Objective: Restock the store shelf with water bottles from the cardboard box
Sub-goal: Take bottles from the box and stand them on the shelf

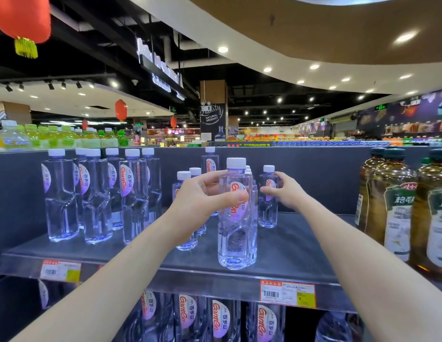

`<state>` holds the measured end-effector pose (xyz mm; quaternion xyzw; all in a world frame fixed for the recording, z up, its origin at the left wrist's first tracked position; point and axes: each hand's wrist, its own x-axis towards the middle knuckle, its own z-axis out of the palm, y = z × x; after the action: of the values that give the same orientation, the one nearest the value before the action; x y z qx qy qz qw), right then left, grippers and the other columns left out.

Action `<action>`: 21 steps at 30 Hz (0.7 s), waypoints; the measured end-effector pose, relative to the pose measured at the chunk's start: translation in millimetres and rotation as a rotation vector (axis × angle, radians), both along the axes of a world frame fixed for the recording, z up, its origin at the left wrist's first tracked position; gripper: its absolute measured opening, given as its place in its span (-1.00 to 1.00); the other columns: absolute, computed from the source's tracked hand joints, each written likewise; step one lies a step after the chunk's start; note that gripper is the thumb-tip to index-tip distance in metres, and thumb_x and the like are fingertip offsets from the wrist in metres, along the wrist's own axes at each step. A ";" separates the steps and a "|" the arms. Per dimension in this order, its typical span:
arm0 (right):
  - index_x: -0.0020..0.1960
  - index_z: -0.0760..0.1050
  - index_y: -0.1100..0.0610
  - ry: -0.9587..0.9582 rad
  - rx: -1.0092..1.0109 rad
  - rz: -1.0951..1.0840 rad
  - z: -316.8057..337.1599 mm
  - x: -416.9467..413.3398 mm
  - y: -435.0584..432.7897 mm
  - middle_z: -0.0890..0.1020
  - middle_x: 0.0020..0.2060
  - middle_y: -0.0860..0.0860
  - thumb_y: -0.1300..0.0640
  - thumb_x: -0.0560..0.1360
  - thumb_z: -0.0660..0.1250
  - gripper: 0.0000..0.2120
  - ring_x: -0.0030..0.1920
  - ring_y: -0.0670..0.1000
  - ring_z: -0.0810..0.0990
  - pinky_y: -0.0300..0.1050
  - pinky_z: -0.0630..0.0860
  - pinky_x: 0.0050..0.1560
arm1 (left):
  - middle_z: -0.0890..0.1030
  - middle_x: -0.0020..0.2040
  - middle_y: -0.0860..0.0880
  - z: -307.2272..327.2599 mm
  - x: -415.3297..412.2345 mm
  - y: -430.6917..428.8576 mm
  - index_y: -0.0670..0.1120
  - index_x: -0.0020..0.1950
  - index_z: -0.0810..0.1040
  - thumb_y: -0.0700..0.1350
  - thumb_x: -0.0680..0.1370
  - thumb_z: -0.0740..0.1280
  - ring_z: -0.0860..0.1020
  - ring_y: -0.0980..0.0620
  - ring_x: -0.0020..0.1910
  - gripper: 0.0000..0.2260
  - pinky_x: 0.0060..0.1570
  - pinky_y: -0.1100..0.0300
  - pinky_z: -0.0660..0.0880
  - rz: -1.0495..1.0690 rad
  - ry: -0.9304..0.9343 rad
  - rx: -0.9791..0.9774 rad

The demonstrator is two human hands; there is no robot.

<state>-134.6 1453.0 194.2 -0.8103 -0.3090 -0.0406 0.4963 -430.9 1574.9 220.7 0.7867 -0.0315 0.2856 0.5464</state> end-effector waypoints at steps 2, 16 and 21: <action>0.51 0.37 0.00 0.016 0.011 0.001 0.2 -1.1 -0.2 0.65 0.22 -0.01 -0.08 0.43 0.58 -0.26 0.15 0.03 0.65 0.03 0.58 0.23 | 0.76 0.08 -0.03 -0.6 0.9 -1.5 0.01 0.33 0.62 0.00 0.33 0.61 0.72 0.00 0.12 -0.44 0.34 -0.05 0.53 -0.014 -0.006 -0.004; 0.37 0.46 0.10 0.048 0.204 -0.137 27.4 -80.4 -52.5 0.62 0.16 0.01 0.09 0.50 0.46 -0.53 0.10 0.02 0.61 -0.05 0.54 0.10 | 0.76 0.07 -0.03 14.3 15.5 -56.5 0.00 0.27 0.64 -0.13 0.51 0.54 0.73 0.03 0.08 -0.66 0.15 0.19 0.60 -0.156 -0.039 0.029; 0.17 0.60 0.19 0.133 0.370 0.087 33.9 -120.3 -91.9 0.75 -0.05 0.13 0.23 0.55 0.40 -0.81 -0.13 0.06 0.72 -0.09 0.68 -0.16 | 0.77 0.00 0.00 7.2 39.6 -84.6 0.00 0.30 0.63 -0.18 0.50 0.56 0.72 0.15 -0.09 -0.62 -0.17 0.35 0.56 -0.169 -0.024 -0.015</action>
<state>-254.9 1361.0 228.1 -0.6920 -0.2978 -0.0217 0.6572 -391.4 1490.3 227.9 0.7737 -0.1023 0.2482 0.5738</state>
